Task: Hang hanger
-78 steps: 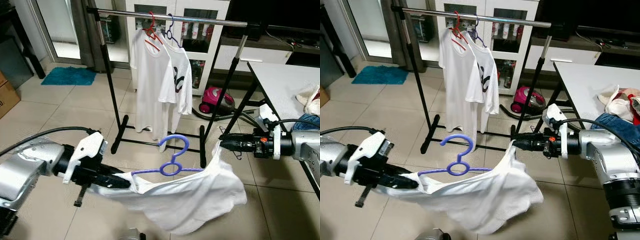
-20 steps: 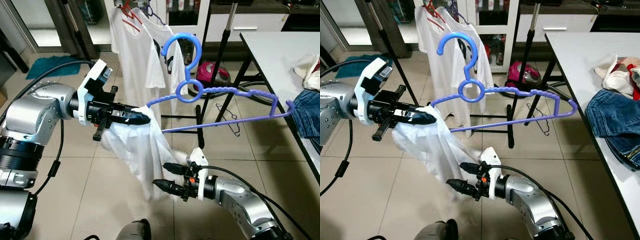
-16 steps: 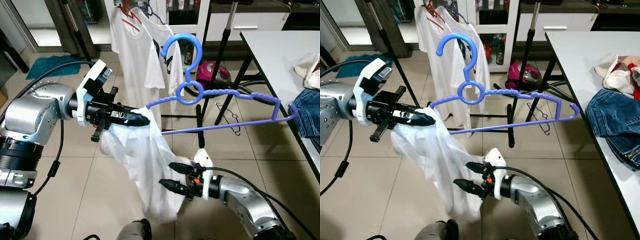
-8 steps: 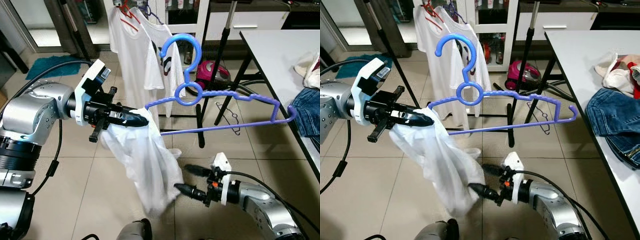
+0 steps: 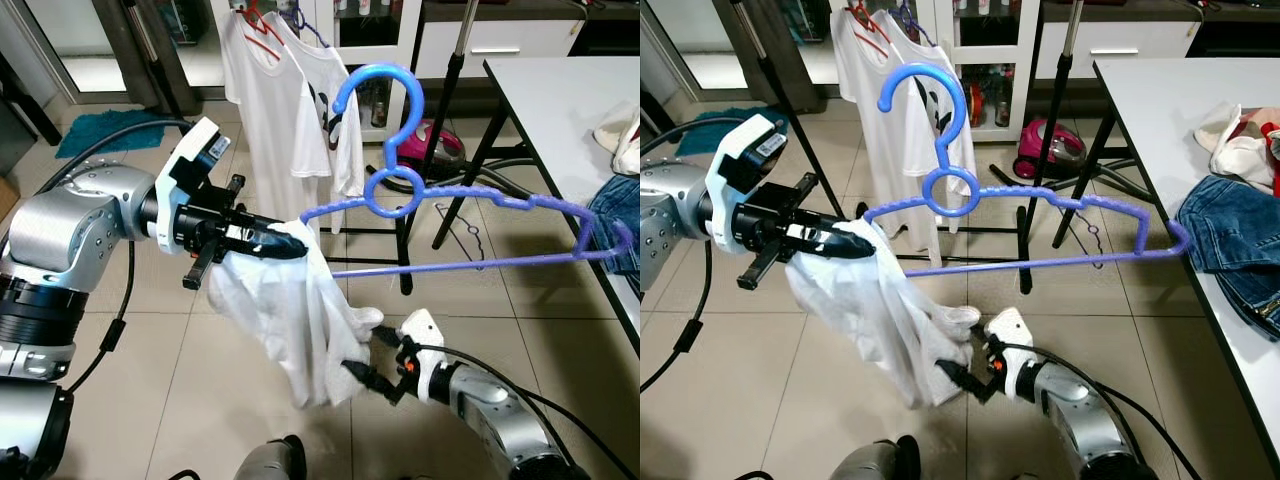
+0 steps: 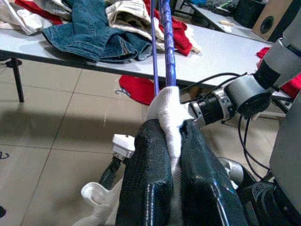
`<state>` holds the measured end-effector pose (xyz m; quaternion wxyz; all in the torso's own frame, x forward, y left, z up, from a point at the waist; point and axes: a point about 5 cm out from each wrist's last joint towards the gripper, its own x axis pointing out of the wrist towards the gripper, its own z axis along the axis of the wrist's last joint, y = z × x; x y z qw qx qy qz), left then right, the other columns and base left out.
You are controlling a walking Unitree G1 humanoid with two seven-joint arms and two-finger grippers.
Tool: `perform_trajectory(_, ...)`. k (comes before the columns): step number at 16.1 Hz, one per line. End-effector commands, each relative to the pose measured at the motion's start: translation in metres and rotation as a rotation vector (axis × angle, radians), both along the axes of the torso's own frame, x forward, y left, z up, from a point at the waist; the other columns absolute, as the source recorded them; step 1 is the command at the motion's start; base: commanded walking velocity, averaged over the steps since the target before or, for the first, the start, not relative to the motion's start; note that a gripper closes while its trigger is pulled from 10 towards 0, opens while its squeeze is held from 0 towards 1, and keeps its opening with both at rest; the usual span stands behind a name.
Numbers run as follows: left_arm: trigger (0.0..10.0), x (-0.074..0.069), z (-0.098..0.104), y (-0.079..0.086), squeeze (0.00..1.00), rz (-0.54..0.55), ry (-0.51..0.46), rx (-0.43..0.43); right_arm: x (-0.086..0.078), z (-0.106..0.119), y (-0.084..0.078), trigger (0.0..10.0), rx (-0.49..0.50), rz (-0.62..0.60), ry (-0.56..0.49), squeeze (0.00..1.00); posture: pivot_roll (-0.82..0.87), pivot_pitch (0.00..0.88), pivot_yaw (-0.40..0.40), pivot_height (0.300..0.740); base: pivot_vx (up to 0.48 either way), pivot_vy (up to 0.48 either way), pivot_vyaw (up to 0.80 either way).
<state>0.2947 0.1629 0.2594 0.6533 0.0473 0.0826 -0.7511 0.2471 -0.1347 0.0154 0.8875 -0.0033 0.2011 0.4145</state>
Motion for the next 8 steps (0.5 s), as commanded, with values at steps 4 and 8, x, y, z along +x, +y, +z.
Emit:
perform_trajectory(4, 0.0, -0.0058, 0.0086, -0.0016, 0.0, -0.014, -0.022, -0.011, 0.0042, 0.0032, 0.002, 10.0, 0.066, -0.028, -0.034, 0.0, 0.14, 0.14, 0.107, 0.74, 0.0, 0.0, 0.0)
perform_trajectory(8, 0.0, -0.0082, 0.0113, -0.0038, 0.0, -0.024, -0.023, -0.018, 0.0036, 0.0047, 0.0058, 5.6, 0.136, -0.016, -0.028, 0.0, 0.14, 0.134, 0.107, 0.74, 0.0, 0.0, 0.0)
